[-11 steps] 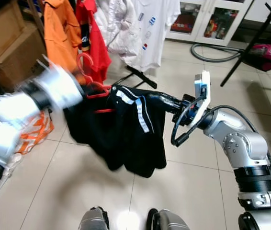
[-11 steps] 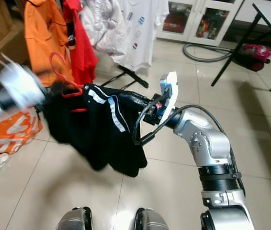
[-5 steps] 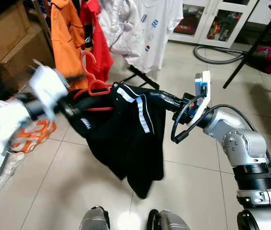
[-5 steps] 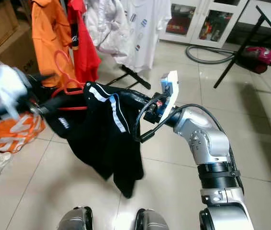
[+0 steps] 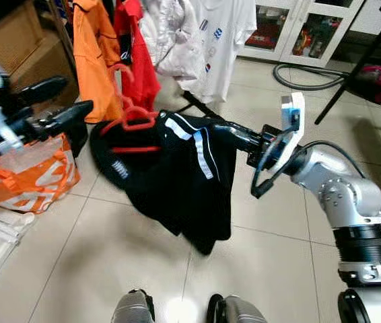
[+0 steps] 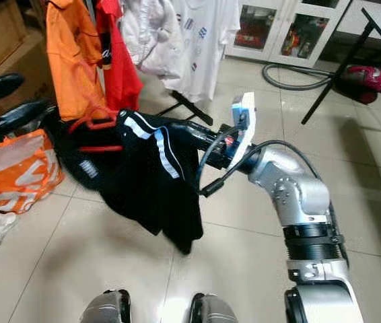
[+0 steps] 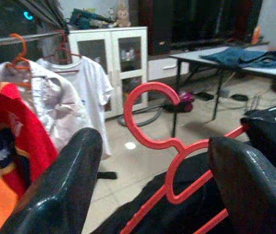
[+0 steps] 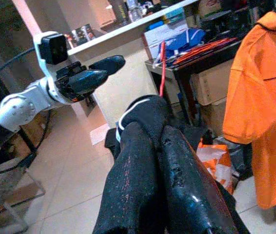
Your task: Hang hanger
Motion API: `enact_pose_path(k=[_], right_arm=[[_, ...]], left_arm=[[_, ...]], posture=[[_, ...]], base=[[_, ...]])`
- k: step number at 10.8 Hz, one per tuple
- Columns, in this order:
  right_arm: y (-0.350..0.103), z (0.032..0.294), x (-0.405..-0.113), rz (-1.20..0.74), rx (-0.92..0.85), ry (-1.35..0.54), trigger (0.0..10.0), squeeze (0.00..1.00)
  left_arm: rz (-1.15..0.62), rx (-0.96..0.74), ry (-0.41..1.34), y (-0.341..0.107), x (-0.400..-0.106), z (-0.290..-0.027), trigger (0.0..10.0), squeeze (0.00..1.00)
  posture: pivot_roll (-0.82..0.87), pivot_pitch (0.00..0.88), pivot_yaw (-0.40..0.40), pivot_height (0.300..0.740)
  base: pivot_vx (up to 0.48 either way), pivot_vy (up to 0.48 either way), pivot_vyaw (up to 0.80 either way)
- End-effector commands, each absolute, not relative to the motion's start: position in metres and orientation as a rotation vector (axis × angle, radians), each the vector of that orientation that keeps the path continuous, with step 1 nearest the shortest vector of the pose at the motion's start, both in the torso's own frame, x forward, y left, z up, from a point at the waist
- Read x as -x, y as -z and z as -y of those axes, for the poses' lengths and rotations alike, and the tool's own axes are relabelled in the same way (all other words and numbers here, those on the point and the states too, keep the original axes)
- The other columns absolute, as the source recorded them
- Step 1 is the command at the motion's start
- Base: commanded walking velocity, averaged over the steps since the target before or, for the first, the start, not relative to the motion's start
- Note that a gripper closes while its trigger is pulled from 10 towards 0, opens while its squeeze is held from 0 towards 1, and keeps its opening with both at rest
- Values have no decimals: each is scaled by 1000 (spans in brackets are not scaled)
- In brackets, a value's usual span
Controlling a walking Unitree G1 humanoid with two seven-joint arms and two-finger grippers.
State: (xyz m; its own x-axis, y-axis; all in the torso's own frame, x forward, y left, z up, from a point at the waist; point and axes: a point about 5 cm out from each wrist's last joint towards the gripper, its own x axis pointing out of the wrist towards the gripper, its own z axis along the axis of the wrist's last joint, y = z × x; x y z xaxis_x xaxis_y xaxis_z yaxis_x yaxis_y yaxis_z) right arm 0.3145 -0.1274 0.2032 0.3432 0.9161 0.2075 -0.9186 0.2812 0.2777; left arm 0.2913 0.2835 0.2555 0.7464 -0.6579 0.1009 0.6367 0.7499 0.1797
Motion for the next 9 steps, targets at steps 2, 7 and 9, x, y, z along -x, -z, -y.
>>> enact_pose_path(k=[2, 7, 9], right_arm=[[-229, 133, -310, 74, -338, -1319, 0, 0], [-242, 133, -304, 80, -342, -1403, 0, 0], [-241, 129, -299, 73, -331, -1441, 0, 0]], left_arm=[[153, -94, 782, -260, -291, -288, 10000, 0], [75, -85, 886, -249, -290, -286, 10000, 0], [52, -51, 921, -242, -291, -281, 10000, 0]], posture=[[42, 145, -9, 740], [35, 140, -9, 740], [32, 131, -8, 740]], base=[[0, 0, 0], [0, 0, 0], [0, 0, 0]])
